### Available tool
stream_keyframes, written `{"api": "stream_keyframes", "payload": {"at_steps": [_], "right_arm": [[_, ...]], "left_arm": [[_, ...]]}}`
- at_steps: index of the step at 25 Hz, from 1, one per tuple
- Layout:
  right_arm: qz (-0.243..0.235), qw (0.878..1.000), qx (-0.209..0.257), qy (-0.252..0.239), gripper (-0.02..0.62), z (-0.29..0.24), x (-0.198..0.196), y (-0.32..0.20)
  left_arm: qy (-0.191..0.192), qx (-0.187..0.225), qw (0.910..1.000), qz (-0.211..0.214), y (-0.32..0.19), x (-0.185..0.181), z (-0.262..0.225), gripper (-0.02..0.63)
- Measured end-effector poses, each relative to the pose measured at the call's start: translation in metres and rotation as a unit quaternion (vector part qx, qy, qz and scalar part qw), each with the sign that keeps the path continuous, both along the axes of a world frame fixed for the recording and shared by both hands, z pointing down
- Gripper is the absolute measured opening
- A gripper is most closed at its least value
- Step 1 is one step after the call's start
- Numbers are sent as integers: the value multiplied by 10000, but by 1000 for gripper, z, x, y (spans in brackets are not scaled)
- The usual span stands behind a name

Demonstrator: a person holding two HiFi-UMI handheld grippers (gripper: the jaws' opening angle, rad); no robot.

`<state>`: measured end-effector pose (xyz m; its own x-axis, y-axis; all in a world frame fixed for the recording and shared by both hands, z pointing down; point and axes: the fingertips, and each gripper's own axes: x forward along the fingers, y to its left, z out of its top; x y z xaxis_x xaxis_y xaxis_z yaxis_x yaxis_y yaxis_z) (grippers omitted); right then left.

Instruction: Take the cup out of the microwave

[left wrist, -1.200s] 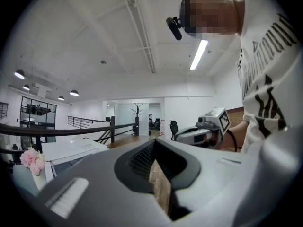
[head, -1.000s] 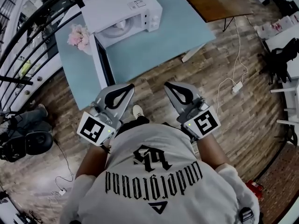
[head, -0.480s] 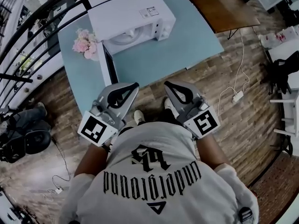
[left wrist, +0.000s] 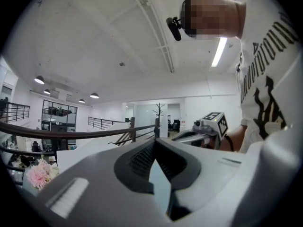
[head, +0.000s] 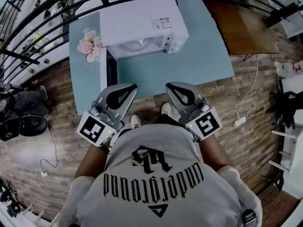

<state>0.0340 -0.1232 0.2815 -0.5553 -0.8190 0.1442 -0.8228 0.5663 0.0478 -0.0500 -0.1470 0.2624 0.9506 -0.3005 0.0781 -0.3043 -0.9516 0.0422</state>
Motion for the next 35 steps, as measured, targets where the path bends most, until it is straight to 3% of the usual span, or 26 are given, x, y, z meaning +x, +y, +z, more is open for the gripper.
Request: {"api": "stream_keyframes", "payload": {"at_steps": [8, 12, 15, 23, 32, 35], "right_arm": [[-683, 9975, 101, -118, 3, 2, 64, -35], [-890, 9958, 178, -146, 3, 3, 88, -51], [-1006, 9948, 73, -158, 3, 10, 95, -61], [-1095, 9938, -129, -163, 3, 38, 86, -101], [-1221, 9915, -400, -219, 6, 96, 54, -147], [-1173, 9916, -503, -190, 34, 124, 45, -163]], "left_arm": [[-197, 89, 9961, -853, -27, 50, 14, 51], [-58, 295, 9926, -1172, -39, 59, 20, 51], [-117, 134, 9909, -1334, -45, 64, 26, 51], [-200, -310, 9859, -1629, -80, 64, 54, 51], [-424, -232, 9842, -1705, -121, 54, 96, 51], [-484, -201, 9846, -1667, -131, 51, 116, 51]]}}
